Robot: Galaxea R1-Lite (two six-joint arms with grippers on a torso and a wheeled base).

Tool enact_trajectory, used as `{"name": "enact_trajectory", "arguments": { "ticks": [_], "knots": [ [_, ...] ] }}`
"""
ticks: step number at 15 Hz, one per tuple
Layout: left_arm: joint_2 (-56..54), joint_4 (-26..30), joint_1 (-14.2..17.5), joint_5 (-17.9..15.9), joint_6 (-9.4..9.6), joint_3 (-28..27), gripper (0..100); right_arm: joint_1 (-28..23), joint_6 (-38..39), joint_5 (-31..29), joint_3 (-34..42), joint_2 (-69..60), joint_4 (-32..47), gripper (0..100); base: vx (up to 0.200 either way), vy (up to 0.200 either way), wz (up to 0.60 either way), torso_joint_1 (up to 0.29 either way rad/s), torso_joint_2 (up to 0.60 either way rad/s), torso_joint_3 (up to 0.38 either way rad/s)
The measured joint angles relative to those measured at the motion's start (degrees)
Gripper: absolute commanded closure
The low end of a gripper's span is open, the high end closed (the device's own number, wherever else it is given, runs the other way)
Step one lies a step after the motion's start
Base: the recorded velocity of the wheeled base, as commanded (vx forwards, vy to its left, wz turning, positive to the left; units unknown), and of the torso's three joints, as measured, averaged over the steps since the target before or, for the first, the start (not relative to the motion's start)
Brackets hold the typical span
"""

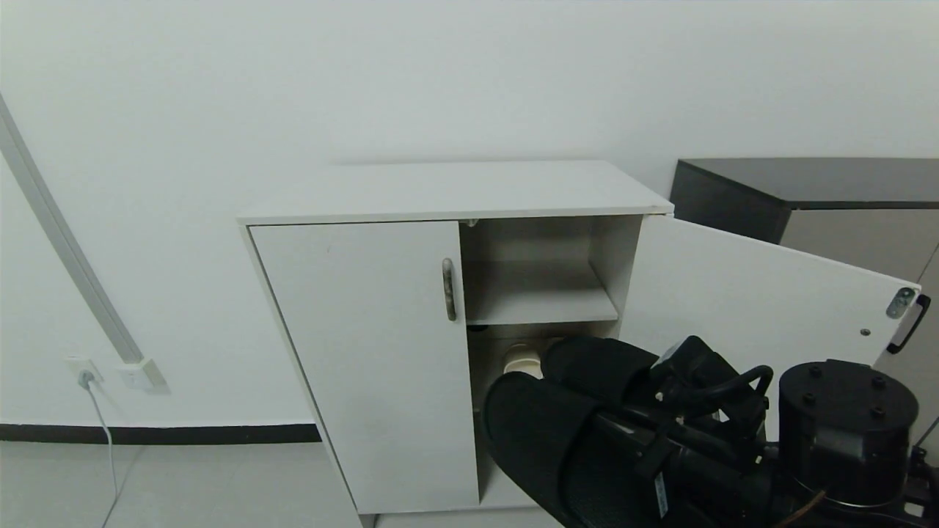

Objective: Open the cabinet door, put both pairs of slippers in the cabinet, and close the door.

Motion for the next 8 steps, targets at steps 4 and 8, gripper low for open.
{"name": "enact_trajectory", "arguments": {
  "ticks": [4,8],
  "knots": [
    [0.0,0.0,0.0,-0.1,0.18,0.0,100,0.0,0.0,0.1,0.1,0.4,-0.1,100,0.000,0.000,0.00,-0.084,0.45,0.370],
    [0.0,0.0,0.0,-0.1,0.02,0.0,100,0.0,-0.3,0.1,0.0,1.5,-2.2,100,0.000,0.000,0.00,-0.007,0.15,0.120]
  ]
}}
